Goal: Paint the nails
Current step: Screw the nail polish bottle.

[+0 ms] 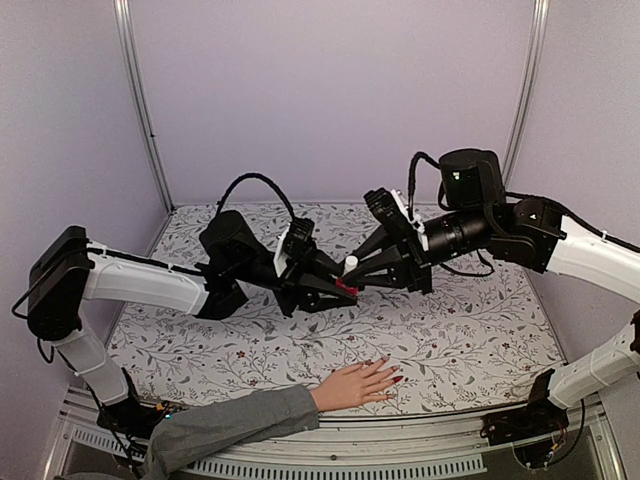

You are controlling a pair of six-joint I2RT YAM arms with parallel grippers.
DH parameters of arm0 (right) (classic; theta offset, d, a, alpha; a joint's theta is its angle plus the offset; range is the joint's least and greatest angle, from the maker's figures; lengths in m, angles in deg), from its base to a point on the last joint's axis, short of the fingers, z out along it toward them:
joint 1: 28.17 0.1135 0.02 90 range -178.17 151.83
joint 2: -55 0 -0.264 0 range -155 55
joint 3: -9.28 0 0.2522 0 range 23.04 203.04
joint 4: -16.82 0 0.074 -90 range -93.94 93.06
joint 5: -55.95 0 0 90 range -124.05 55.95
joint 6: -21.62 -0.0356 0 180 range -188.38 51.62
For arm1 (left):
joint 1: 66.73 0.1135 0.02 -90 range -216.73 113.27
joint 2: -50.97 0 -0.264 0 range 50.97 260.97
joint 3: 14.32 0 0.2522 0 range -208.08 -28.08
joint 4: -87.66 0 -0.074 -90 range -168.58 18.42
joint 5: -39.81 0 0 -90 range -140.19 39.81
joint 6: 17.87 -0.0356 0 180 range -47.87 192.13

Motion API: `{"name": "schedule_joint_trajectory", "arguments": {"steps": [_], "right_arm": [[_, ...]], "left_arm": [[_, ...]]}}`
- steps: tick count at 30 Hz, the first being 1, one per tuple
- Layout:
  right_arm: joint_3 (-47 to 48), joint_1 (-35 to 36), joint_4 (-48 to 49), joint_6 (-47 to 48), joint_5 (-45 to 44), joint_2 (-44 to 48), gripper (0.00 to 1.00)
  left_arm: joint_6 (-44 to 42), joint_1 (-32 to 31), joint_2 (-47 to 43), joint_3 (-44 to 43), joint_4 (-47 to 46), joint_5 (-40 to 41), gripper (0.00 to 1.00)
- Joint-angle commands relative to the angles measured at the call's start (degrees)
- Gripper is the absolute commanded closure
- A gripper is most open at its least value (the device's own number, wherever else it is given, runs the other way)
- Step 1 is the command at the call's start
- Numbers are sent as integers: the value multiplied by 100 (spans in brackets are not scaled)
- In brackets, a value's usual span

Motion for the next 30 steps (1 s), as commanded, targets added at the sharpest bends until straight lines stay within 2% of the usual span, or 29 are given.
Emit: {"name": "schedule_joint_trajectory", "arguments": {"steps": [1, 10, 15, 22, 30], "right_arm": [[152, 62, 98, -518, -578, -171, 100], [221, 83, 331, -1043, -1436, -404, 100], [235, 101, 537, -1287, -1888, -499, 100], [273, 125, 723, -1643, -2462, -670, 100], [290, 175, 893, -2040, -2869, -886, 100]], "left_arm": [[-515, 71, -348, 101, 220, 1025, 100], [-1290, -130, -769, 323, 519, 2648, 100], [-1848, -440, -793, 302, 594, 3941, 100], [-2327, -845, -527, 273, 182, 6117, 100], [-2830, -1167, -35, -112, 19, 7886, 100]]}}
